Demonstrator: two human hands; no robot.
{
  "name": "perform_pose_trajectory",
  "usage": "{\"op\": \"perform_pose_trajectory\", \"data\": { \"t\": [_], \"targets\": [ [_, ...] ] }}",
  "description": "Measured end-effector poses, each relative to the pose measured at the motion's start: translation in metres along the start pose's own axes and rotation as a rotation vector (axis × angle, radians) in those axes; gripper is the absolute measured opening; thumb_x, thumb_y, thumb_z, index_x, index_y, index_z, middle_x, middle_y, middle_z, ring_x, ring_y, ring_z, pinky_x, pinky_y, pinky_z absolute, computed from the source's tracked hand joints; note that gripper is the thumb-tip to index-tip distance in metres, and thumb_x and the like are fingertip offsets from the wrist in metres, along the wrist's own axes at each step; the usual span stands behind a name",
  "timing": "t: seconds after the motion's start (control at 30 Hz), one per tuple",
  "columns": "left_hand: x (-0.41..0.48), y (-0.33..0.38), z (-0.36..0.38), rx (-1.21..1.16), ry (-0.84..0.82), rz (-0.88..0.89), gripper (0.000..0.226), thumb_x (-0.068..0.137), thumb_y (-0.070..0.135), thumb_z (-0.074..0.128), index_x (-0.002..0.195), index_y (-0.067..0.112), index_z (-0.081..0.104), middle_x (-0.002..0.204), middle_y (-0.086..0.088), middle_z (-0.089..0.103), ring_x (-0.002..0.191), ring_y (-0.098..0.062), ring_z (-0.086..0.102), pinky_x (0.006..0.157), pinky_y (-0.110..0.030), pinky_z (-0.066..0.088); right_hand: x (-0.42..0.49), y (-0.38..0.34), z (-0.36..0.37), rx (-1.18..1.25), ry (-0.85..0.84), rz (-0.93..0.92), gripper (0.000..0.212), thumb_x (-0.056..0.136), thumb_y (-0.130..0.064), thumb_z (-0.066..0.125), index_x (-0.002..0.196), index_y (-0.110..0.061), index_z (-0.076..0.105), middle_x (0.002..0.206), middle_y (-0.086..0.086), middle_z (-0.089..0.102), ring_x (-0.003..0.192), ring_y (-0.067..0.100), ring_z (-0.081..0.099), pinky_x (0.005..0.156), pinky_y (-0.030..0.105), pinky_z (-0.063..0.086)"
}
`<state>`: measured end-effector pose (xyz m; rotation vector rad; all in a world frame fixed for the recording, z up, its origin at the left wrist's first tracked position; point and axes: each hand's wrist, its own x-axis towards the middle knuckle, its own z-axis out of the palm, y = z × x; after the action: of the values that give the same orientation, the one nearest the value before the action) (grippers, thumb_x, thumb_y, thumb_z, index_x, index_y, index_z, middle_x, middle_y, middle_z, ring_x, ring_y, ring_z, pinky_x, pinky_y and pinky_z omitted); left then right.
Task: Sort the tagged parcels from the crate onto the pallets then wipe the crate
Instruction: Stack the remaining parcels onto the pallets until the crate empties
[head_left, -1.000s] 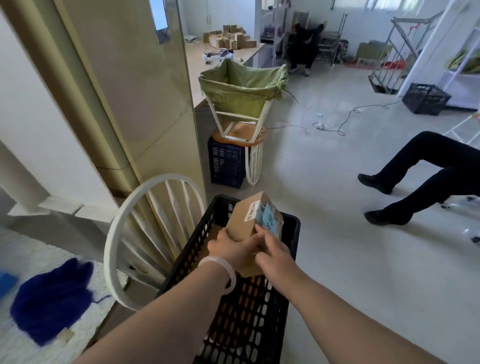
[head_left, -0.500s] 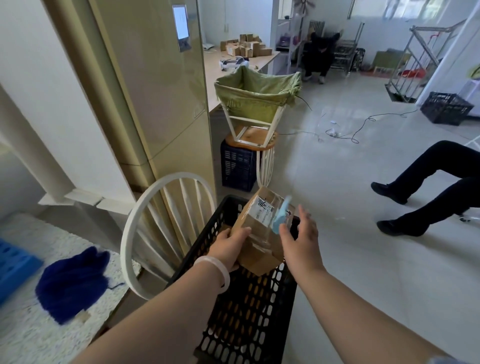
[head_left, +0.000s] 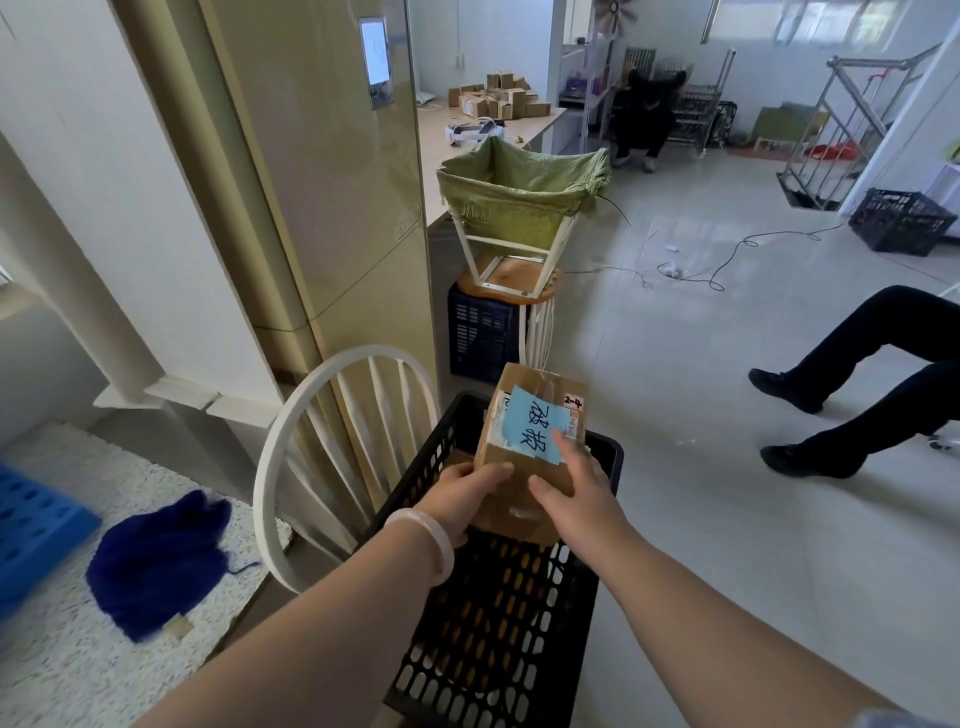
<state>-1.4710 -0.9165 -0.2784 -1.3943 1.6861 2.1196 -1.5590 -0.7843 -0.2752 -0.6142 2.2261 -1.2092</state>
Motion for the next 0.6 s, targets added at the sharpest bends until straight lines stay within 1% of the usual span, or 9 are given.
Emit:
{"op": "perform_pose_trajectory", "data": {
  "t": [0.03,0.1,0.2,0.3,0.37,0.43,0.5,0.57,0.6],
  "targets": [
    [-0.002,0.0,0.0,-0.005,0.008,0.013,0.111,0.042,0.07,0.081,0.138,0.03,0.042,0.118,0.0,0.066,0.107,-0.025,0.063,0.103,-0.051,0.044,-0.001,0.0,0.0,-0.023,-0.017,-0.01,0.066,0.097,-0.035,0.057,0.151,-0.043,0.021,0.154,-0.003,0.021,0.136,0.019,0.031,0.105,0.038,0.043],
    [-0.003,-0.001,0.0,-0.035,0.024,0.017,0.102,0.052,0.076,0.073,0.14,0.036,0.038,0.121,0.002,0.061,0.109,-0.026,0.059,0.102,-0.052,0.042,-0.002,-0.001,0.0,-0.076,-0.045,-0.037,0.066,0.095,-0.036,0.059,0.15,-0.045,0.023,0.155,-0.006,0.018,0.139,0.019,0.028,0.108,0.041,0.041],
    [-0.003,0.0,0.0,-0.091,0.066,0.002,0.091,0.073,0.07,0.068,0.148,0.037,0.031,0.128,0.0,0.056,0.113,-0.029,0.056,0.1,-0.054,0.042,-0.001,-0.004,0.0,-0.078,-0.053,-0.078,0.067,0.093,-0.037,0.063,0.147,-0.05,0.026,0.154,-0.011,0.019,0.139,0.016,0.028,0.106,0.043,0.046],
    [-0.002,0.002,-0.001,-0.113,0.11,0.002,0.082,0.08,0.065,0.065,0.149,0.035,0.033,0.131,-0.001,0.055,0.111,-0.029,0.057,0.097,-0.058,0.046,0.001,-0.007,-0.001,-0.064,-0.011,-0.096,0.07,0.091,-0.039,0.063,0.148,-0.049,0.023,0.156,-0.011,0.017,0.142,0.017,0.027,0.108,0.044,0.043],
    [-0.004,0.004,-0.001,-0.156,0.101,-0.002,0.077,0.083,0.064,0.063,0.148,0.035,0.034,0.131,-0.002,0.055,0.111,-0.029,0.057,0.094,-0.058,0.049,0.003,-0.008,-0.001,-0.029,0.059,-0.056,0.077,0.089,-0.048,0.063,0.15,-0.047,0.017,0.154,-0.007,0.023,0.139,0.02,0.032,0.107,0.044,0.043],
    [-0.003,0.004,0.0,-0.195,0.083,-0.009,0.074,0.085,0.063,0.062,0.148,0.036,0.035,0.129,-0.002,0.055,0.11,-0.03,0.057,0.092,-0.058,0.05,0.005,-0.01,-0.001,0.047,0.083,0.027,0.082,0.087,-0.054,0.064,0.151,-0.044,0.015,0.149,-0.002,0.033,0.132,0.023,0.041,0.099,0.04,0.045],
    [-0.002,0.002,0.0,-0.197,0.081,-0.009,0.075,0.083,0.062,0.064,0.148,0.037,0.035,0.128,-0.002,0.055,0.111,-0.031,0.057,0.093,-0.058,0.049,0.007,-0.01,-0.001,0.107,0.065,0.076,0.079,0.087,-0.052,0.065,0.151,-0.041,0.02,0.142,-0.004,0.043,0.123,0.022,0.049,0.093,0.037,0.05],
    [0.0,0.002,-0.001,-0.204,0.089,-0.009,0.081,0.08,0.061,0.069,0.148,0.037,0.033,0.13,-0.001,0.055,0.113,-0.031,0.057,0.094,-0.058,0.049,0.009,-0.007,-0.001,0.119,0.062,0.088,0.073,0.087,-0.048,0.067,0.148,-0.04,0.027,0.13,-0.008,0.051,0.114,0.019,0.055,0.091,0.042,0.055],
    [0.0,0.003,-0.003,-0.214,0.087,-0.002,0.084,0.079,0.06,0.071,0.15,0.038,0.031,0.131,-0.001,0.055,0.113,-0.03,0.057,0.089,-0.055,0.052,0.009,-0.006,-0.002,0.117,0.058,0.088,0.07,0.088,-0.047,0.067,0.147,-0.04,0.03,0.126,-0.009,0.053,0.112,0.018,0.056,0.09,0.044,0.056]
  ]
}}
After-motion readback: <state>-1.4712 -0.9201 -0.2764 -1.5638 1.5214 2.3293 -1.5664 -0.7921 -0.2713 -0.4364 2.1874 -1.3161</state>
